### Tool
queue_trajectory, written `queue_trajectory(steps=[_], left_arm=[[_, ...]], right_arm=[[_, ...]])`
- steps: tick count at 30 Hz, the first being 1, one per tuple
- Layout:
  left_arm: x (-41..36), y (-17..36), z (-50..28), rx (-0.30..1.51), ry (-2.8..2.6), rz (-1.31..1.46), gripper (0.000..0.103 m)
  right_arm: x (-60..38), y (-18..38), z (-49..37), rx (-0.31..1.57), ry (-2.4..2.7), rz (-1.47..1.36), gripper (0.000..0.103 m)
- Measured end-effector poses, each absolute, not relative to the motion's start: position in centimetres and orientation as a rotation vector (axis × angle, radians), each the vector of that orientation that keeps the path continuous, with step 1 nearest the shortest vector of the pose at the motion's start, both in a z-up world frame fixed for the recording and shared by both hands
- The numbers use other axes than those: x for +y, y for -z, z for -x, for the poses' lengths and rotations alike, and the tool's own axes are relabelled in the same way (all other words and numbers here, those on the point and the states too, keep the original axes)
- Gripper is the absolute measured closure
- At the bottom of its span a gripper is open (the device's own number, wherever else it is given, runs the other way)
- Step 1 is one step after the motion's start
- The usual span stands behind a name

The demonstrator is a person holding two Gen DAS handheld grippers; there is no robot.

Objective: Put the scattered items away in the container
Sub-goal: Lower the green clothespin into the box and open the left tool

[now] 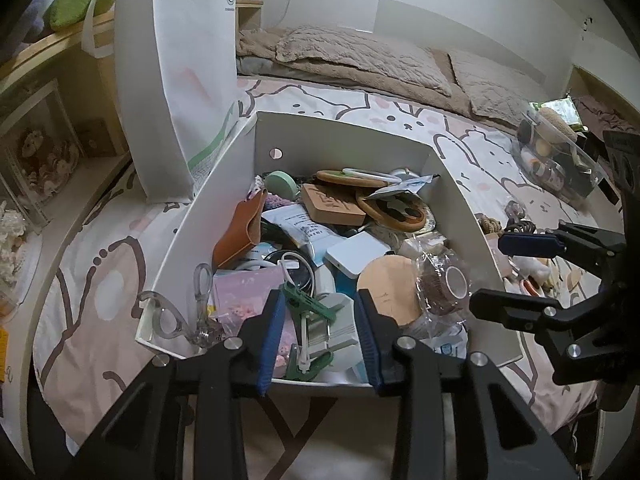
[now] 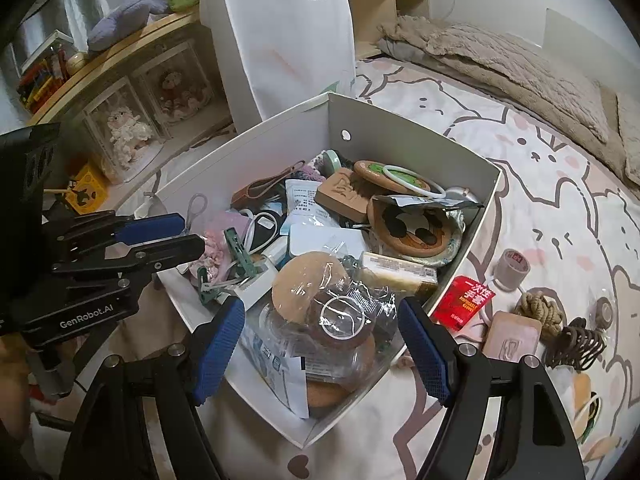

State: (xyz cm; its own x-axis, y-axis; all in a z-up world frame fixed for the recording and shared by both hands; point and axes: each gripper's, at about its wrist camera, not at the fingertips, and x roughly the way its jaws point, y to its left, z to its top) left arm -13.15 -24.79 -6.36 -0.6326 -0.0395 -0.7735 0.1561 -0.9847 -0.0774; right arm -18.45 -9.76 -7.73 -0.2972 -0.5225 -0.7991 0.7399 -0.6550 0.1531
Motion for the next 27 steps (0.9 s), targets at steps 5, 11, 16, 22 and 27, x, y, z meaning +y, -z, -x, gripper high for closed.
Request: queue_trajectory(steps=[5, 11, 16, 22, 27], left_arm=[[-24.8, 6.1, 12.8, 0.215, 2.742, -1.28, 0.068], [-24.4, 5.5, 12.3, 0.215, 2.745, -1.264, 0.068], [-24.1, 4.7, 11.6, 0.207, 2.75, -1.237, 0.068], [-23.7, 3.7, 10.5, 0.199, 2.763, -1.194, 0.045], [-22.8, 3.0, 9.6, 0.17, 2.787, -1.157, 0.012]], right_arm=[[-9.7, 7.6, 18.3, 0.307, 2.023, -1.113, 0.024], [-9.3, 7.1, 17.7, 0.303, 2.038, -1.101, 0.024], [-8.6, 6.6, 17.4, 0.282, 2.054, -1.092, 0.024], [-7.8, 5.9, 16.8, 0.271, 2.076, -1.078, 0.024], [-7.0, 5.2, 16.1, 0.258, 2.096, -1.06, 0.024]])
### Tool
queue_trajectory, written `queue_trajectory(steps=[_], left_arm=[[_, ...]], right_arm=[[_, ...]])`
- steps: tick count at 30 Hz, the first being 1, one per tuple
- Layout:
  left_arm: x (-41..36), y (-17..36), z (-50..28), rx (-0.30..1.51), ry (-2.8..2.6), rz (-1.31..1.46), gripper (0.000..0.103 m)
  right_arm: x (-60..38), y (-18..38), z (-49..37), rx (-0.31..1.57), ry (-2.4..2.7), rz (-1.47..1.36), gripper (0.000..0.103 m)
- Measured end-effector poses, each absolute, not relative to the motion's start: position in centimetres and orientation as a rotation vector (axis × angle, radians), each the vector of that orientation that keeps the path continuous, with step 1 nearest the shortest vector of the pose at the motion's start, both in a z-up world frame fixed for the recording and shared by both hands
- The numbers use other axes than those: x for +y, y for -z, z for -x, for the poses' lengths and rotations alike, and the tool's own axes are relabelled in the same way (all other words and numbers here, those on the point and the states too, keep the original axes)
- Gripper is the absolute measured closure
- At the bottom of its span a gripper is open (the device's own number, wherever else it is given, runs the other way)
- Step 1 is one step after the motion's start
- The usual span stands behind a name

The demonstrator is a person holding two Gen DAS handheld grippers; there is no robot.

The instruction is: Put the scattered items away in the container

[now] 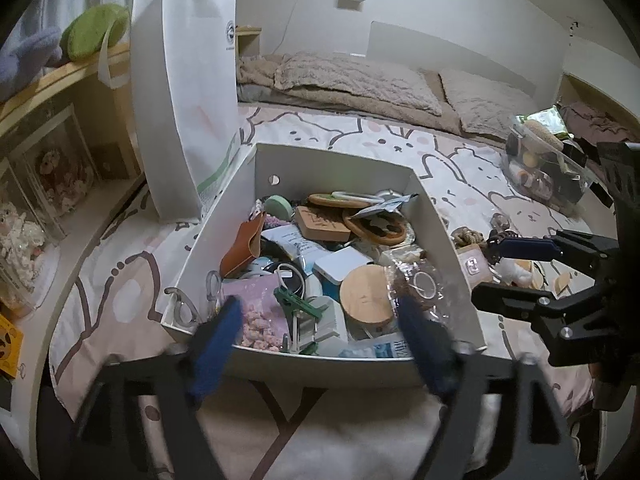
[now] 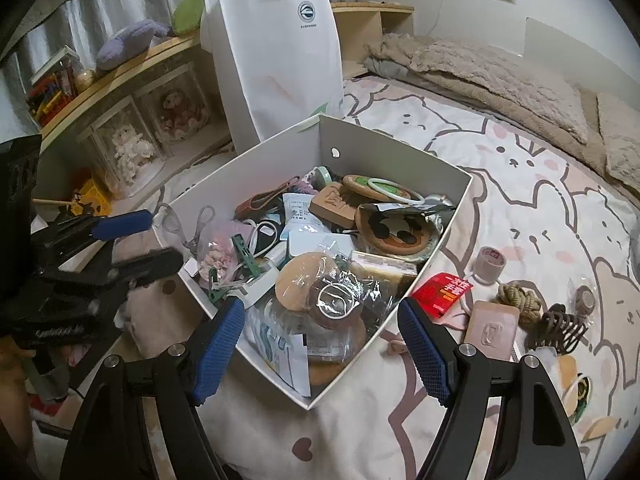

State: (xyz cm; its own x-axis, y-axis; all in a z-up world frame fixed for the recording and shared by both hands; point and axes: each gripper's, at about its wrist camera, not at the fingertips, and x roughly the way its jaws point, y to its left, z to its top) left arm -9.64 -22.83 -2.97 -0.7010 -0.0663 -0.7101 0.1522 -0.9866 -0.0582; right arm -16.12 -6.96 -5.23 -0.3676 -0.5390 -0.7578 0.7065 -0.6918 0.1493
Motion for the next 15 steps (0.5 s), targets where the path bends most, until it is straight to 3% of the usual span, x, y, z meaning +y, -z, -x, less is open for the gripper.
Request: queue_trajectory(steps=[8, 11, 15], left_arm=[[-21.9, 1.8, 8.3, 0.158, 2.786, -1.098, 0.006], [-21.6, 1.5, 7.7, 0.155, 2.781, -1.067, 0.001], [-21.3, 1.1, 7.0, 0.156, 2.781, -1.042, 0.0]], right_arm=[[-5.3, 4.0, 14.9, 0.236, 2.132, -1.021, 0.015], [-4.6, 3.5, 14.4, 0.215, 2.164, -0.986, 0.0], [-3.3, 3.0, 14.2, 0.153, 2.207, -0.948, 0.0]])
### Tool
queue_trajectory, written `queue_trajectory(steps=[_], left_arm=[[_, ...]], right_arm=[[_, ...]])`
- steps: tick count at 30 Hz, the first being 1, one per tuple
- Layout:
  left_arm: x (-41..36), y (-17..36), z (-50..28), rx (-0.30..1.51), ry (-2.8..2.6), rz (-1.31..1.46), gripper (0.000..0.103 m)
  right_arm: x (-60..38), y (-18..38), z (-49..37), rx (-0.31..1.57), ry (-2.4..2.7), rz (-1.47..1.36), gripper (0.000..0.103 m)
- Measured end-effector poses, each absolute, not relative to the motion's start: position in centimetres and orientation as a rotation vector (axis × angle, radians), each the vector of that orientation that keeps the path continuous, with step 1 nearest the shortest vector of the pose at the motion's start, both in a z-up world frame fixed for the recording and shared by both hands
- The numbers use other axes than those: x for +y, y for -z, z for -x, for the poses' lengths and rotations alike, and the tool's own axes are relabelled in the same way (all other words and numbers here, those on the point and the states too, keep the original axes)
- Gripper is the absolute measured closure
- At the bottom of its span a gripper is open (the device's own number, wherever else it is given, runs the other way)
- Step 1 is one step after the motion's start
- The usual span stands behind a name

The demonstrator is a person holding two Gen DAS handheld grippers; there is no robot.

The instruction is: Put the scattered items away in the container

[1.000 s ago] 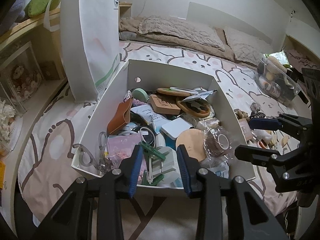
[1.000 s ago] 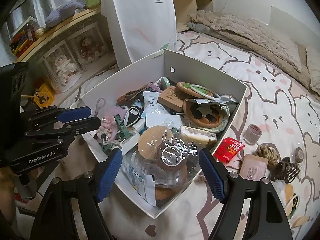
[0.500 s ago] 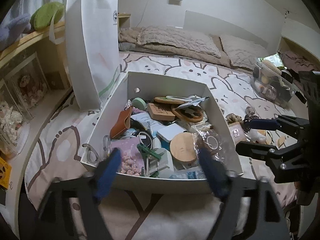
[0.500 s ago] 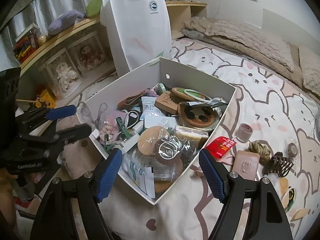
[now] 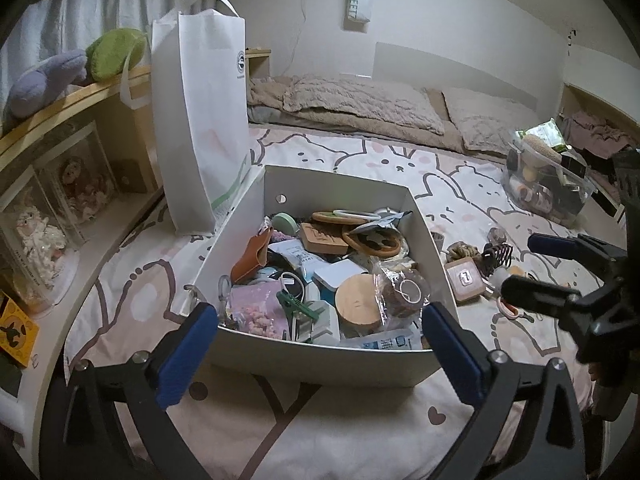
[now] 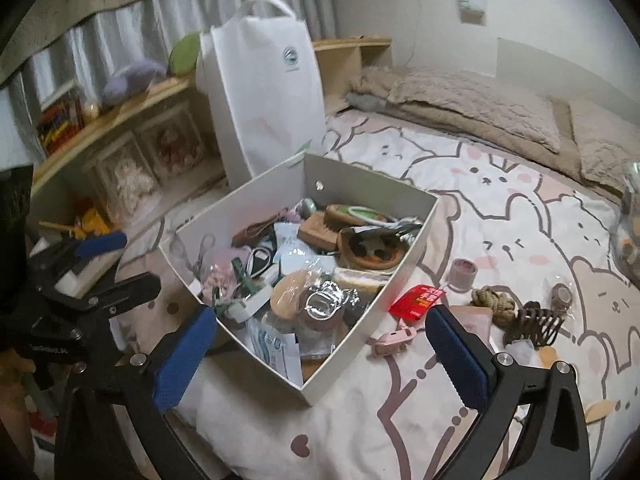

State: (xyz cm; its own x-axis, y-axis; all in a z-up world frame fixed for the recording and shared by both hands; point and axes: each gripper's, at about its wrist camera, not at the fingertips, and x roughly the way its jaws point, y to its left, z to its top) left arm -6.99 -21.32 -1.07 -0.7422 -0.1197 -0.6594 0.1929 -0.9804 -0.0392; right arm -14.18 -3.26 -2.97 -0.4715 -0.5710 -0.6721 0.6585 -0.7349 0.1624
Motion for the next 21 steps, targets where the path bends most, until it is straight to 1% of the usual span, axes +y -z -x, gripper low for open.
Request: queue_trajectory(steps=[11, 21], left_arm=[[-20.3, -0.5, 4.9, 0.214, 2.81, -0.957, 0.0], [-18.6, -1.9, 3.6, 0.176, 2.833, -0.906, 0.0]], right_arm=[[-0.7, 2.0, 12.5, 0.153, 2.262, -0.905, 0.0], [1.8, 0.9, 11.1, 0.123, 2.301, -0.866, 0.0]])
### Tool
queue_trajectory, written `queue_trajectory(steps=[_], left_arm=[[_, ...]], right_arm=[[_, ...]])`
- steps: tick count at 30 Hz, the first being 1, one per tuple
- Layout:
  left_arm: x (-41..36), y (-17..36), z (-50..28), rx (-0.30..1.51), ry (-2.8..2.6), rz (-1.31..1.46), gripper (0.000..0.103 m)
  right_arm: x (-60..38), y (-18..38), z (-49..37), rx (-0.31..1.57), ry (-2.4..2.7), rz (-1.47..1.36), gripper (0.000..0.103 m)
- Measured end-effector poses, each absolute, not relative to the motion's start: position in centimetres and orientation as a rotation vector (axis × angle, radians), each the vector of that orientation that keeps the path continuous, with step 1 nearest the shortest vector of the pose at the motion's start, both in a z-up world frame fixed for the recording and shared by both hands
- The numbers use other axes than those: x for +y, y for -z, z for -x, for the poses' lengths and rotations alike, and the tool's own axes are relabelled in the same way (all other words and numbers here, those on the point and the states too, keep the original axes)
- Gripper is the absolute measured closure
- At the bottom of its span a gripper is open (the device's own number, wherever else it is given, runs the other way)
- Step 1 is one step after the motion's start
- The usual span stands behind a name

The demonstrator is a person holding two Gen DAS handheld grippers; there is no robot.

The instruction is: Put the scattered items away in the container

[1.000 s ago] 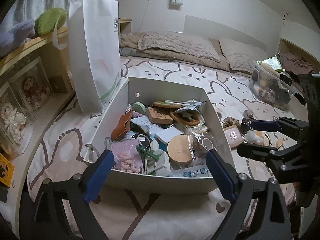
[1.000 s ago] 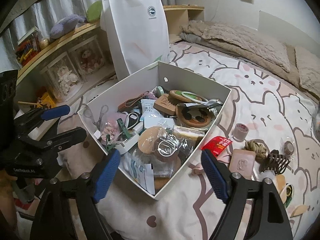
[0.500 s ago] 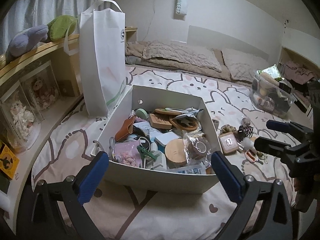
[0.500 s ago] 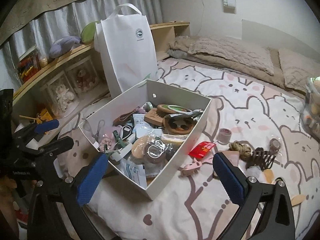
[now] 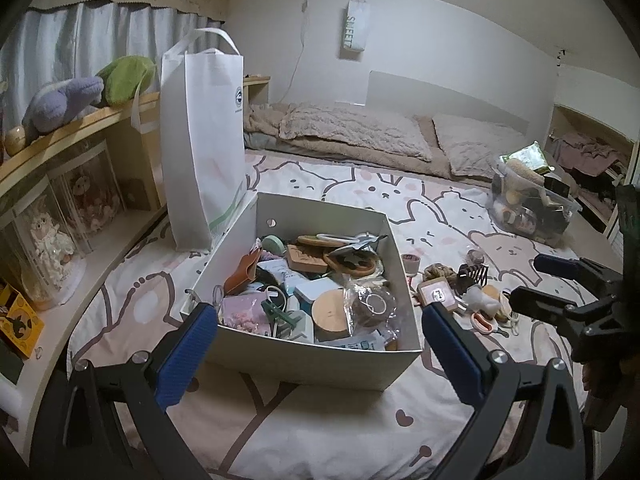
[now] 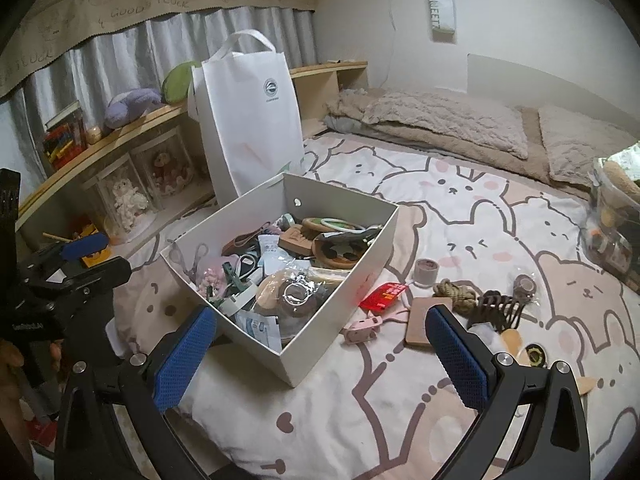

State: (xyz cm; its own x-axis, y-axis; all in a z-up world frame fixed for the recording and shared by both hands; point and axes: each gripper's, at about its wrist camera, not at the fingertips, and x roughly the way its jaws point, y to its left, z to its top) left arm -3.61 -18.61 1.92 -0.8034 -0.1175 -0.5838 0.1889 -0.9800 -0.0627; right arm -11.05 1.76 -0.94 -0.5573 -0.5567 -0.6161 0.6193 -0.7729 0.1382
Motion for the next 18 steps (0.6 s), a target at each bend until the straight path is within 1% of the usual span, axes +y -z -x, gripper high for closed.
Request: queue_trajectory(steps=[18], left_arm=[[-15.5, -2.1, 3.8, 0.129, 2.88, -0.942, 0.0]], right_arm=[[6.4, 0.9, 10.3, 0.079, 2.37, -0.871, 0.0]])
